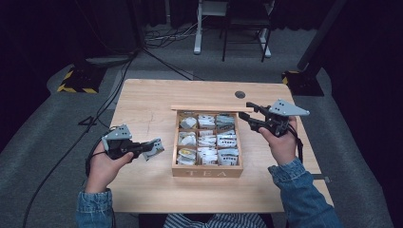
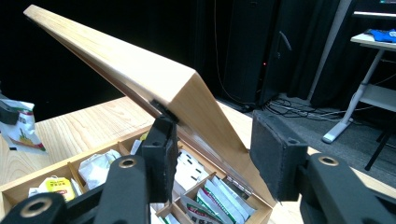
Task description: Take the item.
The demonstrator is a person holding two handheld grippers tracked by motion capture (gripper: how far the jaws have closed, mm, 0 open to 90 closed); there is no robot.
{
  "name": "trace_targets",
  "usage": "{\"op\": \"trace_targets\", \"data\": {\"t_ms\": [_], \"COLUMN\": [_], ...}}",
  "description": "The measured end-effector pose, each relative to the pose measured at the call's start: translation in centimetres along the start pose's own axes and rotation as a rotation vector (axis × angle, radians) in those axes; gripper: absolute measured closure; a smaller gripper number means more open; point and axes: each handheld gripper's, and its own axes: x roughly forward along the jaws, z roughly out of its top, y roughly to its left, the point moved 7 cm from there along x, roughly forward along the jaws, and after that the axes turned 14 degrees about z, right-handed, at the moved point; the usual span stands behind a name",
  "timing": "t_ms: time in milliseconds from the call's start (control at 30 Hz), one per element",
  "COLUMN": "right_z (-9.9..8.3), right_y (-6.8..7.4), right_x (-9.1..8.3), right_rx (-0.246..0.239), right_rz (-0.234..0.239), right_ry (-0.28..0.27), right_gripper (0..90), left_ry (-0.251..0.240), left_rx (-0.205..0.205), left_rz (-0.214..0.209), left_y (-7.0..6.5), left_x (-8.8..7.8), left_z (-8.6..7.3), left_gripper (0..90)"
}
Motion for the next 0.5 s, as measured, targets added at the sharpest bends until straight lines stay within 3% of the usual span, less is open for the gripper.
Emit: {"op": "trace_targets", "data": {"t_ms": [367,500], "right_z": [-0.1,-0.1], "right_y": [0.1,0.1], "right_x": [0.0,0.0], "right_rx": [0.004,0.003], "right_rz": [0.002,0.003], "right_ry": [0.002,0.001], "right_gripper": [52.6,52.6], "left_ry": [0.050,0.056], "left_rx": [-0.052,-0.086], "left_rz": [-0.008,-0.055], "left_y": [1.4,1.6], "left_x": [1.7,2.8], "left_z": [-2.1,-2.8], "left_gripper": [89.2,89.2]}}
